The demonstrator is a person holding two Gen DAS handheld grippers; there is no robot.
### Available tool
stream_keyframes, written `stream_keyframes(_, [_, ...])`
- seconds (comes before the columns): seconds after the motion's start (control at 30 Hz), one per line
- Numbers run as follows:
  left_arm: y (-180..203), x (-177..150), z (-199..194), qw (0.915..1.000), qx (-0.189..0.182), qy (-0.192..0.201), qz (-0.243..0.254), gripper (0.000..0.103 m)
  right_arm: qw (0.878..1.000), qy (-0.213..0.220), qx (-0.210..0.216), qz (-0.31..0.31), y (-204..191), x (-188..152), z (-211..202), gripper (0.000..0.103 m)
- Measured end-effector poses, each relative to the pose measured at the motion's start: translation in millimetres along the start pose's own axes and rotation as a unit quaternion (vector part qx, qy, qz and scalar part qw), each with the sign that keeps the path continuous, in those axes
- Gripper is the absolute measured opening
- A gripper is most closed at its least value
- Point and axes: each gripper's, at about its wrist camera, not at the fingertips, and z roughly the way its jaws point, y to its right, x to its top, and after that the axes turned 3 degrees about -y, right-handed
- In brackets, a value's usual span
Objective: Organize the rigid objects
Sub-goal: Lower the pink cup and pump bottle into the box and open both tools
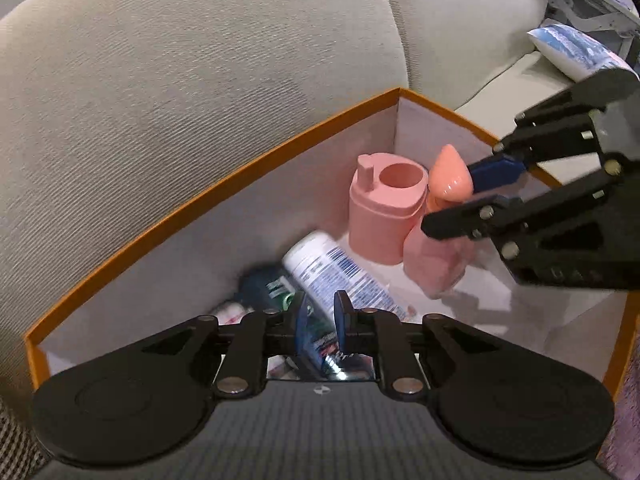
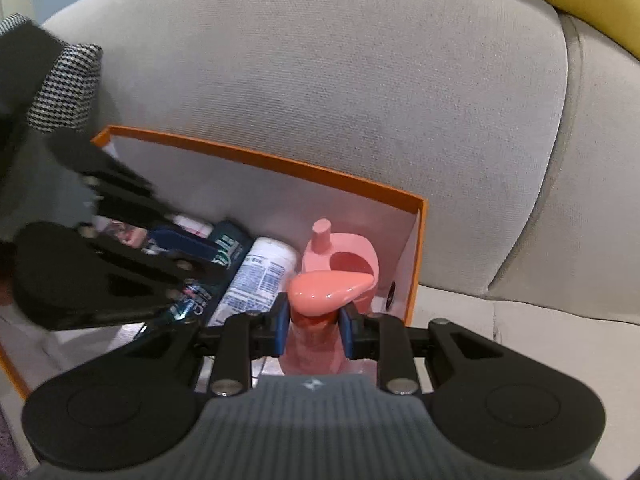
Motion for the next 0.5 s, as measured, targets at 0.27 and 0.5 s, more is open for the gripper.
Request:
stream_keyframes(0.27, [26.4, 13.7, 8.5, 0.9996, -0.004, 0.007, -0.026, 0.019, 1.0, -0.006, -0.012, -0.015, -9.1, -0.9, 4.8, 0.026])
stream_keyframes(0.5, [25.8, 9.2, -6.1, 0.9979, -0.008, 0.015, -0.062, 0.024, 0.999, -0.017, -0.024, -0.04, -11.4, 1.5, 4.8, 0.026])
